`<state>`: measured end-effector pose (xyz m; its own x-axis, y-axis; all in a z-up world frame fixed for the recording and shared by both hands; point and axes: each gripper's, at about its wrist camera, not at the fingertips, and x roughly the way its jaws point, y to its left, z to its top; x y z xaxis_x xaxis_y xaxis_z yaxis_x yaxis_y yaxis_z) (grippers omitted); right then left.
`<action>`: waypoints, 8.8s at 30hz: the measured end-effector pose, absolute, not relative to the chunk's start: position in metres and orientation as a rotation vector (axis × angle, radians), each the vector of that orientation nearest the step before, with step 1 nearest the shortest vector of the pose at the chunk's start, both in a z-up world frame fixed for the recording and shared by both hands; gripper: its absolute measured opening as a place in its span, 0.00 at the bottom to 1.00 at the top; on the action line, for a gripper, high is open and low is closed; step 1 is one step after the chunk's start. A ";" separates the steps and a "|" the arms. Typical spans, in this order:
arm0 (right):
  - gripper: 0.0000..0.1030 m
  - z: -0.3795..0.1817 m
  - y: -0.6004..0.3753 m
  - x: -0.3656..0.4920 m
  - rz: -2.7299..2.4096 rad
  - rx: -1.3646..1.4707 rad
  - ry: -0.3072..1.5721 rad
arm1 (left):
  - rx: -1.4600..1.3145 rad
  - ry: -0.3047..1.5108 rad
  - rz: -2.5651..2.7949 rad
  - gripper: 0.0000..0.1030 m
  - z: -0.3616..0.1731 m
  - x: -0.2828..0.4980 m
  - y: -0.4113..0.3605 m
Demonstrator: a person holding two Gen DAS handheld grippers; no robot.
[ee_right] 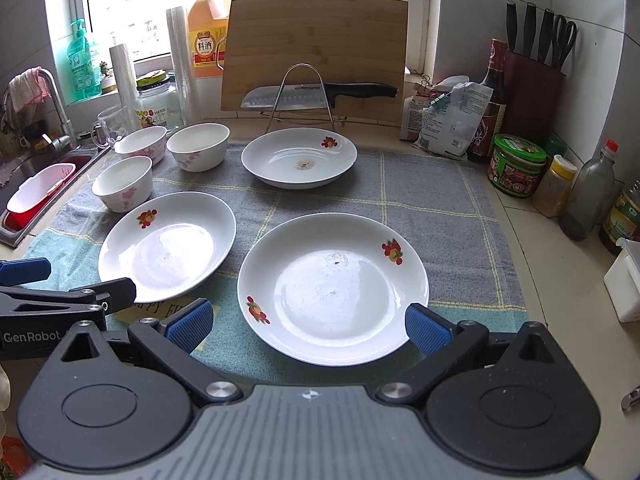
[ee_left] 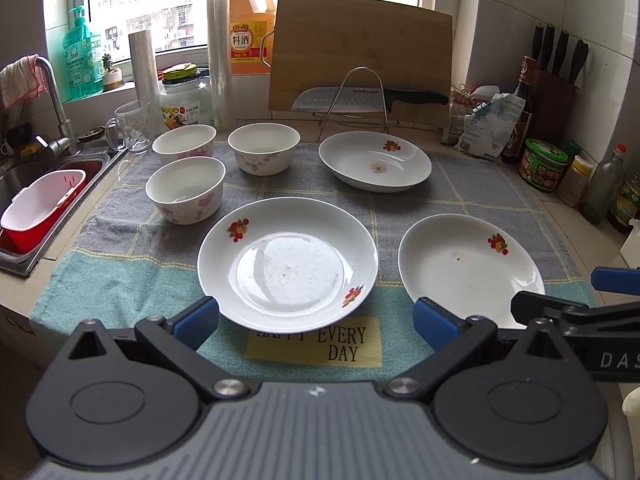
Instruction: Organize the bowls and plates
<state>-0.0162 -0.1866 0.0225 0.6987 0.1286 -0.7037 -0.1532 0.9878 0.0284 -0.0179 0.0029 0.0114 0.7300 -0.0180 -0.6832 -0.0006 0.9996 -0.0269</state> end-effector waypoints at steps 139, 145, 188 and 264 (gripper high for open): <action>1.00 -0.094 -0.235 0.023 0.416 -0.167 0.736 | 0.380 1.307 -1.093 0.97 -0.068 0.229 -0.126; 1.00 -0.092 -0.233 0.025 0.428 -0.179 0.742 | 0.381 1.319 -1.107 0.95 -0.068 0.230 -0.127; 1.00 -0.067 -0.290 0.078 0.417 -0.210 0.766 | 0.318 1.219 -1.098 0.92 -0.044 0.277 -0.186; 1.00 -0.065 -0.342 0.104 0.114 -0.097 0.770 | 0.319 0.849 -0.961 0.93 -0.030 0.248 -0.179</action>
<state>0.1044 -0.3421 -0.0646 0.7121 0.0674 -0.6988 -0.1386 0.9893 -0.0457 0.2484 -0.1794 -0.0302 0.2906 -0.5882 -0.7547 0.8217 0.5576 -0.1182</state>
